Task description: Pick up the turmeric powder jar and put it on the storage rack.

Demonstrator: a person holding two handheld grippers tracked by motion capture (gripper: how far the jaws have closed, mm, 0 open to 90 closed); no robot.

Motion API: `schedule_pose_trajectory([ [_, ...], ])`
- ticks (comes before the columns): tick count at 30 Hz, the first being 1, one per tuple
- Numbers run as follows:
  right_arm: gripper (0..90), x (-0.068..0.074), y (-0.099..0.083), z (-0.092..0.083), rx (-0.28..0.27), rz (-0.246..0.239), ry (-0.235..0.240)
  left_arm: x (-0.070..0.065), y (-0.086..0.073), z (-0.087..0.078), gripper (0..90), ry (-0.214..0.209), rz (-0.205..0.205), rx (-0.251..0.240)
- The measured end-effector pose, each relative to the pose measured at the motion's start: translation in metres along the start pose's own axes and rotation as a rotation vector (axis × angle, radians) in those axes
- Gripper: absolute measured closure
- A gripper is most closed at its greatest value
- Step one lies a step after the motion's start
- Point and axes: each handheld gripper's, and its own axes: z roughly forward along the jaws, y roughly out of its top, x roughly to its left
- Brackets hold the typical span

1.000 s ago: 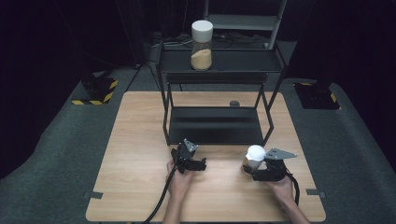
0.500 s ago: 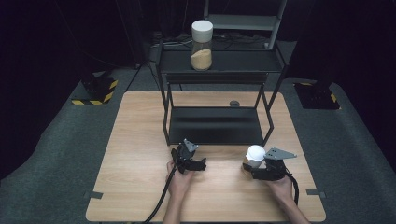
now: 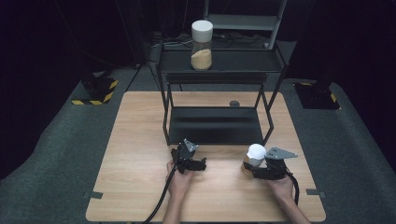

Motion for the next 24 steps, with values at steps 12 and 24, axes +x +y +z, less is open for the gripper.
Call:
schedule_pose_trajectory([
  [12,30.2,-0.010,0.014,-0.010,-0.022,0.001,0.012,0.000,0.000,0.000,5.4,0.000,0.002,0.002],
  [24,30.2,-0.018,0.033,-0.018,-0.042,0.003,0.014,0.000,0.000,0.000,5.3,0.000,0.003,0.002],
])
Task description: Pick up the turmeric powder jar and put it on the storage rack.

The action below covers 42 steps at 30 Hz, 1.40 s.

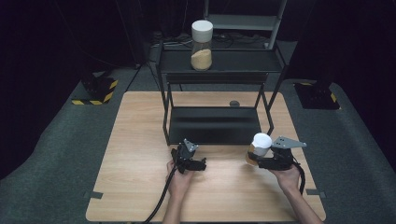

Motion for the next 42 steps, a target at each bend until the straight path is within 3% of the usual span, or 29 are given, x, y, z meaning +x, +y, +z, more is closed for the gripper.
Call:
schedule_pose_trajectory([
  [22,30.3,-0.012,0.033,-0.009,-0.035,0.017,-0.001,0.000,0.000,0.000,5.4,0.000,-0.002,0.000],
  [42,30.3,-0.015,0.068,-0.016,-0.049,-0.015,-0.009,0.000,0.000,0.000,5.4,0.000,-0.001,0.000],
])
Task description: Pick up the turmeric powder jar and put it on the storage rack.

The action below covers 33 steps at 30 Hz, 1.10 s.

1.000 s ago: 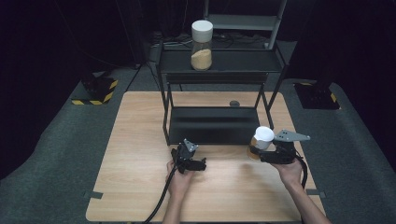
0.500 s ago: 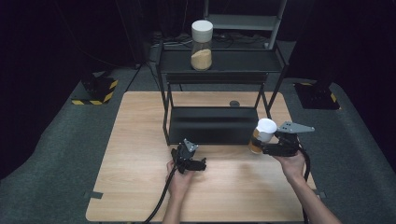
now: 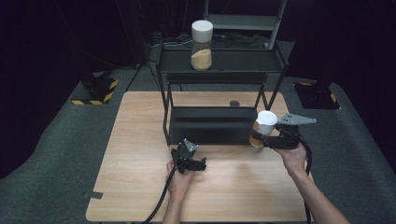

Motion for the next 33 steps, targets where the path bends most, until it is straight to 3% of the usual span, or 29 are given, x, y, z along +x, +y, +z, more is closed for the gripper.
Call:
schedule_pose_trajectory([
  [33,30.4,-0.005,0.072,-0.014,-0.019,-0.054,0.034,0.000,0.000,0.000,5.3,0.000,-0.002,-0.001],
])
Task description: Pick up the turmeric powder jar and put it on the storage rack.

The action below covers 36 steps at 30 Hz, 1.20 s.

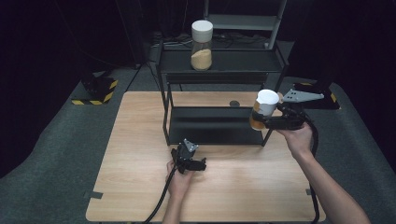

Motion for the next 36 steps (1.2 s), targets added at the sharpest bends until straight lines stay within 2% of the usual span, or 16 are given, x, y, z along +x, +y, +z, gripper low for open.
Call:
schedule_pose_trajectory([
  [8,30.4,0.000,0.016,-0.002,0.004,-0.015,0.009,0.000,0.000,0.000,5.3,-0.001,0.003,0.001],
  [11,30.4,-0.002,0.028,-0.003,0.008,-0.031,0.029,0.000,0.000,0.000,5.4,-0.001,0.003,0.001],
  [15,30.4,-0.001,0.038,-0.004,0.000,-0.041,0.034,0.000,0.000,0.000,5.4,0.001,0.001,-0.001],
  [25,30.4,-0.004,0.065,-0.012,-0.014,-0.009,0.068,0.000,0.000,0.000,5.3,0.000,0.001,-0.001],
  [31,30.4,-0.004,0.083,-0.014,-0.006,-0.004,0.075,0.000,0.000,0.000,5.3,0.000,0.001,-0.001],
  [36,30.4,-0.005,0.104,-0.010,0.016,-0.003,0.074,0.000,0.000,0.000,5.3,0.000,0.000,-0.001],
])
